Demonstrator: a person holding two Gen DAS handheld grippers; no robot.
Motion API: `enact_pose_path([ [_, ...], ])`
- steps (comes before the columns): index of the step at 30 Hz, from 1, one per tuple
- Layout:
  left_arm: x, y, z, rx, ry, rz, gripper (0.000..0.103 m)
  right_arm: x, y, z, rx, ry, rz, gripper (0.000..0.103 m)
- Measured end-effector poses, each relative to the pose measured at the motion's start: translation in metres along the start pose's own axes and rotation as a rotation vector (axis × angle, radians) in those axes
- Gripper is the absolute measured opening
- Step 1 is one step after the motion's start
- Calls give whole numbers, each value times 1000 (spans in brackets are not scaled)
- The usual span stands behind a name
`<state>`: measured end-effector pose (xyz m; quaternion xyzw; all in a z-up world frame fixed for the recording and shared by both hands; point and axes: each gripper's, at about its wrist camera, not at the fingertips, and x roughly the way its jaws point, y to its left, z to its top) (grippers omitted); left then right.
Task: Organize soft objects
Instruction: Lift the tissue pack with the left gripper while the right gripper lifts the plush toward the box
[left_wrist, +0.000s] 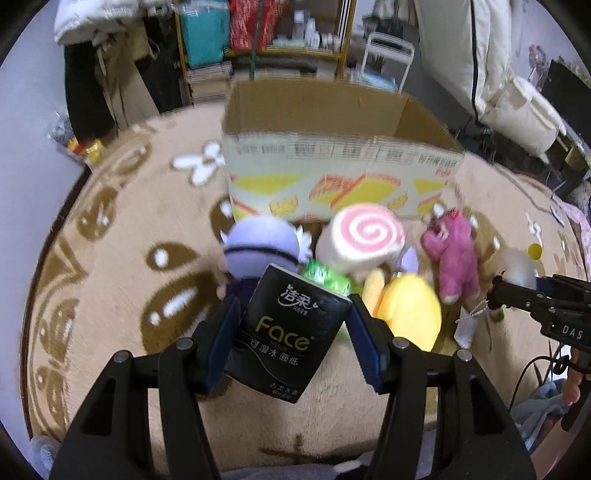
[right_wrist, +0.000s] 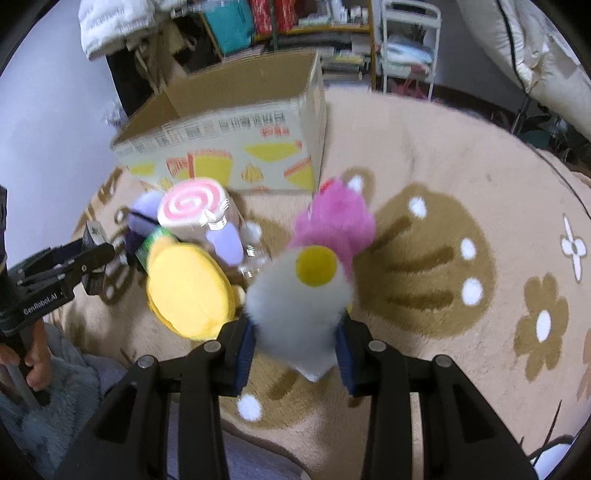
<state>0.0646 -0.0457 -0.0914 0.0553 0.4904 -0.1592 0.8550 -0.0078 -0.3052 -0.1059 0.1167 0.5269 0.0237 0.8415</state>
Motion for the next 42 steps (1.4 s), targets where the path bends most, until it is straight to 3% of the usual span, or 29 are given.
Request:
enact_pose_path([
  [13, -64, -9, 8, 19, -305, 54, 57, -57, 21, 19, -35, -329, 73, 40],
  [19, -94, -10, 27, 14, -420, 43, 57, -71, 36, 29, -86, -412, 95, 40],
  [25, -120, -16, 53, 49, -525, 96, 57, -87, 56, 46, -176, -511, 87, 40],
  [35, -119, -19, 100, 107, -602, 123, 57, -94, 73, 93, -219, -604, 91, 41],
  [42, -86, -16, 123, 70, -570, 107, 57, -82, 75, 129, -220, -643, 115, 41],
])
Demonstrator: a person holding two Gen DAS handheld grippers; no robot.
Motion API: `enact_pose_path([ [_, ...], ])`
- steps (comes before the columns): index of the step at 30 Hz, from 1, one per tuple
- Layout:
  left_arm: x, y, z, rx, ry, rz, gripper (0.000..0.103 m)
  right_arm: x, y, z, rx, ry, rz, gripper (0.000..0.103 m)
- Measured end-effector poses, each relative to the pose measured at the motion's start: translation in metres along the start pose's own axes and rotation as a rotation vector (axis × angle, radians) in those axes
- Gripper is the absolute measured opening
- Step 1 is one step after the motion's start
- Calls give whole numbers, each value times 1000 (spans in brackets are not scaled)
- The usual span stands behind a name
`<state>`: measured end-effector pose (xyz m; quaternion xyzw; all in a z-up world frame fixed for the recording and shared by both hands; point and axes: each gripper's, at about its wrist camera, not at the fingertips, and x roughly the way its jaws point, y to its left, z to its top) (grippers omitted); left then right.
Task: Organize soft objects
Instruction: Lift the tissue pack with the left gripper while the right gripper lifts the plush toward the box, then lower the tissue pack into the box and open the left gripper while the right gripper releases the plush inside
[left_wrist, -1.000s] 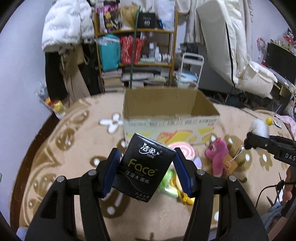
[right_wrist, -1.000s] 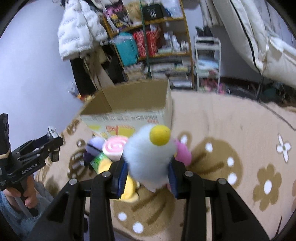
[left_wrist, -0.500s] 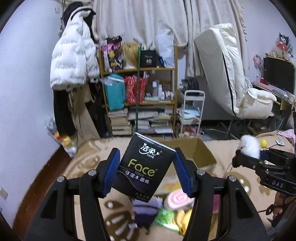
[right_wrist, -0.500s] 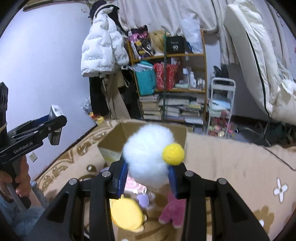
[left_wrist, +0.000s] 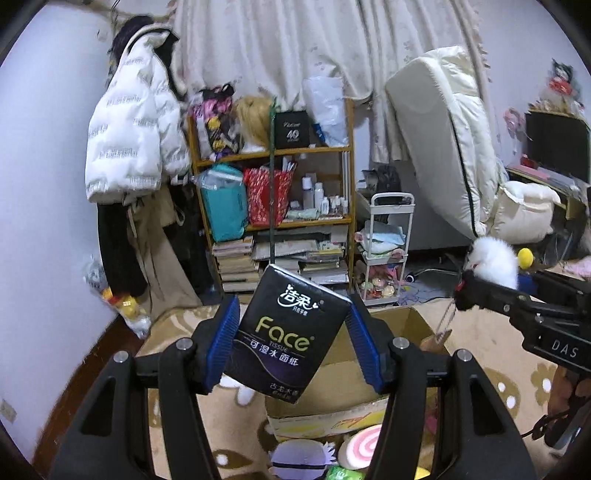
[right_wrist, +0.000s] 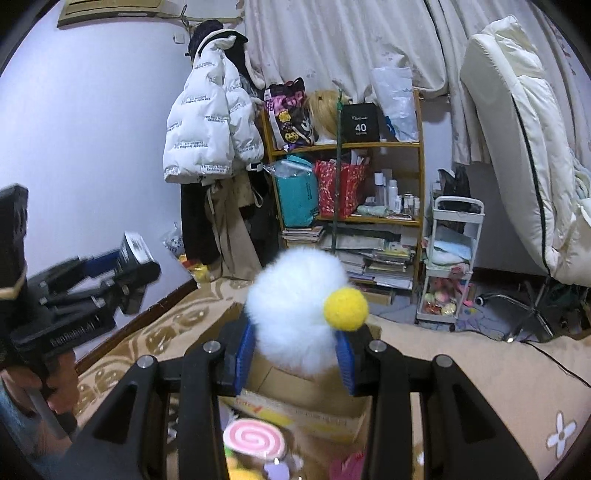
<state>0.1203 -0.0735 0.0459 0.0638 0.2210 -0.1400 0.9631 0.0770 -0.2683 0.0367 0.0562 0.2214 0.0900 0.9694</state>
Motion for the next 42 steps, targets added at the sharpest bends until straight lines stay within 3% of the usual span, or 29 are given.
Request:
enact_pose_path([
  [4, 25, 1, -8, -11, 36, 0, 57, 18, -6, -1, 26, -6, 29, 41],
  [14, 86, -9, -42, 32, 152, 7, 57, 69, -9, -33, 29, 101, 42, 42],
  [24, 113, -18, -63, 29, 233, -24, 58, 100, -19, -69, 38, 206, 3, 42],
  [29, 115, -15, -65, 15, 231, -31, 59, 103, -26, -76, 75, 224, 3, 42],
  [31, 114, -15, -65, 25, 227, -23, 64, 103, -28, -78, 84, 227, 6, 42],
  [33, 114, -15, -65, 34, 225, 3, 82, 102, -28, -78, 89, 231, 9, 46],
  [36, 110, -17, -68, 48, 225, 27, 85, 99, -29, -77, 94, 231, 24, 59],
  [39, 103, -18, -68, 61, 228, 38, 95, 95, -29, -75, 103, 221, 25, 61],
  [42, 91, -19, -67, 86, 210, 75, 97, 86, -29, -72, 119, 204, 6, 63],
])
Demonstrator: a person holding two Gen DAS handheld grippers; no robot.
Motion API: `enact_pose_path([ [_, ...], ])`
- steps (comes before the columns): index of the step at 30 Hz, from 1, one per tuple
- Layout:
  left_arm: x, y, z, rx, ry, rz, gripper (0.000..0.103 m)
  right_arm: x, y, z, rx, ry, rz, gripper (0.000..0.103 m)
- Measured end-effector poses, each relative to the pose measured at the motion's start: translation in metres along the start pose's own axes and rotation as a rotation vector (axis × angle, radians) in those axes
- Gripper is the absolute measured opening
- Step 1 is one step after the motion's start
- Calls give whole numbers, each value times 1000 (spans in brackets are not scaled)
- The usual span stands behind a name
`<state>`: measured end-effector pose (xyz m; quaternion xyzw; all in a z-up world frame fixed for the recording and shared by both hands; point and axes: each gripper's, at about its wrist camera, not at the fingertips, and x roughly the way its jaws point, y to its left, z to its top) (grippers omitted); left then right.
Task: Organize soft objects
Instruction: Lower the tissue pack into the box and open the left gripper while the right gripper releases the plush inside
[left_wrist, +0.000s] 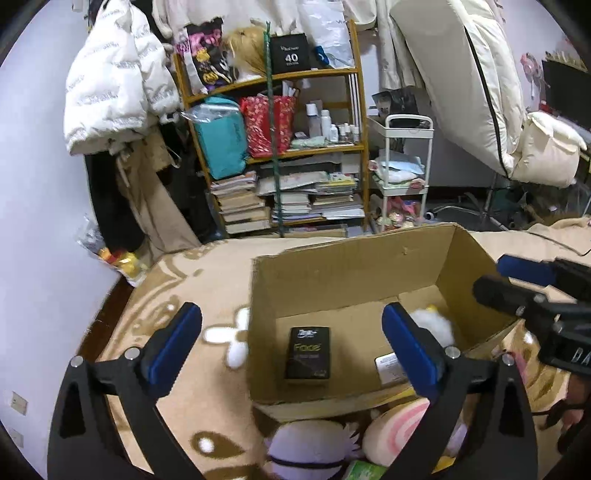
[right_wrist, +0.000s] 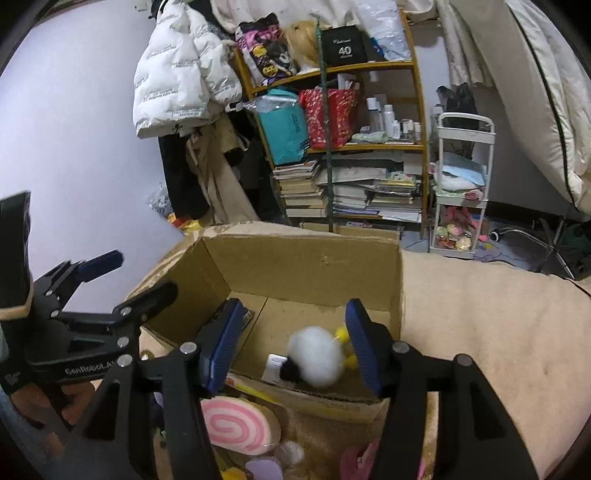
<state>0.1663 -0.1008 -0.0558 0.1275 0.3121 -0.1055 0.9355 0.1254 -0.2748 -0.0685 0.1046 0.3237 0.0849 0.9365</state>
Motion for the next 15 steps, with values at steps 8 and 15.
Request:
enact_pose_path([
  [8, -35, 5, -5, 10, -21, 11, 102, -47, 9, 2, -10, -58, -30, 89],
  [15, -65, 13, -16, -13, 18, -20, 102, -86, 27, -2, -31, -78, -40, 99],
])
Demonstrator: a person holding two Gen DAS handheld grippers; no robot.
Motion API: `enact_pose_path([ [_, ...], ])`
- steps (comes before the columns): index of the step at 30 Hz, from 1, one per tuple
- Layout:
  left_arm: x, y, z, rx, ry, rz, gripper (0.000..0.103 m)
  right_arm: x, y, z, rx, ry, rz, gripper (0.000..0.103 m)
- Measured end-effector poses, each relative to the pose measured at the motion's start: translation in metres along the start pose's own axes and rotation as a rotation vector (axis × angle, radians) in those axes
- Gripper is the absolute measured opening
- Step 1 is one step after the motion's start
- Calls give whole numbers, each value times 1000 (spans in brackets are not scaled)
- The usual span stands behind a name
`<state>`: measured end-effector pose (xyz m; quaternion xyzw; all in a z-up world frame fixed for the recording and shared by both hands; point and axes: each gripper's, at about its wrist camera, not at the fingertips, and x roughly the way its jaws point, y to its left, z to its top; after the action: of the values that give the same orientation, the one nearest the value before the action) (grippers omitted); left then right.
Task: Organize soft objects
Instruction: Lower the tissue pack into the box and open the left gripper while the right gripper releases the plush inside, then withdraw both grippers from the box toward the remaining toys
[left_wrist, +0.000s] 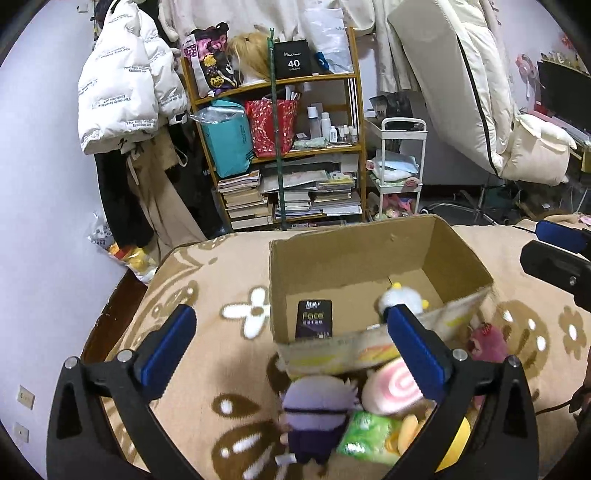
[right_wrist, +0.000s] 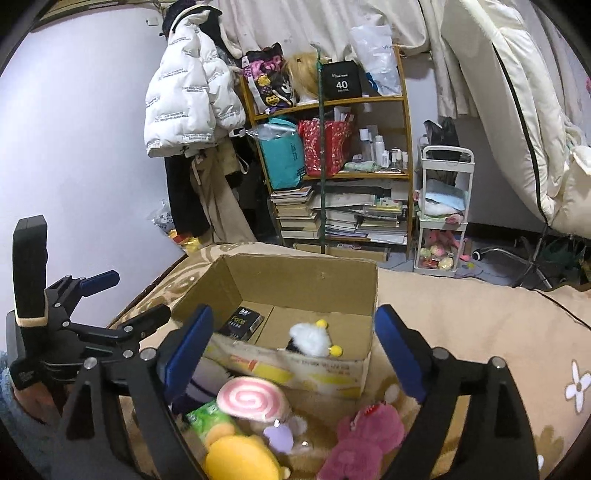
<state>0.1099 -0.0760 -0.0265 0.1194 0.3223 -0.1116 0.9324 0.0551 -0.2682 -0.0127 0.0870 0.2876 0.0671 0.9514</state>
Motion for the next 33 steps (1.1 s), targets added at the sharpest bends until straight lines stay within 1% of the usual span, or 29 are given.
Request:
enact_pose_path([
  [2, -10, -1, -5, 9, 1, -1, 102, -10, 3, -2, -4, -8, -5, 101],
  [9, -41, -5, -24, 31, 13, -4, 102, -41, 13, -10, 12, -20, -16, 102],
  [13, -56, -3, -34, 5, 41, -47, 102, -56, 20, -16, 6, -21, -25, 102],
  [16, -63, -2, -40, 5, 49, -41, 102, -63, 26, -19, -6, -17, -35, 102],
  [18, -68, -2, -44, 10, 59, -51, 102, -67, 30, -22, -7, -10, -37, 102],
  [22, -73, -4, -49, 34, 74, -62, 102, -73, 37, -32, -10, 12, -49, 102],
  [25, -73, -5, -50, 33, 81, -81, 102, -74, 43, -39, -23, 27, -53, 102],
  [31, -60, 3, -51, -12, 126, -114, 102, -71, 48, -44, -44, 47, -63, 102],
  [33, -51, 9, -51, -51, 163, -147, 102, -67, 49, -47, -47, 60, -65, 102],
])
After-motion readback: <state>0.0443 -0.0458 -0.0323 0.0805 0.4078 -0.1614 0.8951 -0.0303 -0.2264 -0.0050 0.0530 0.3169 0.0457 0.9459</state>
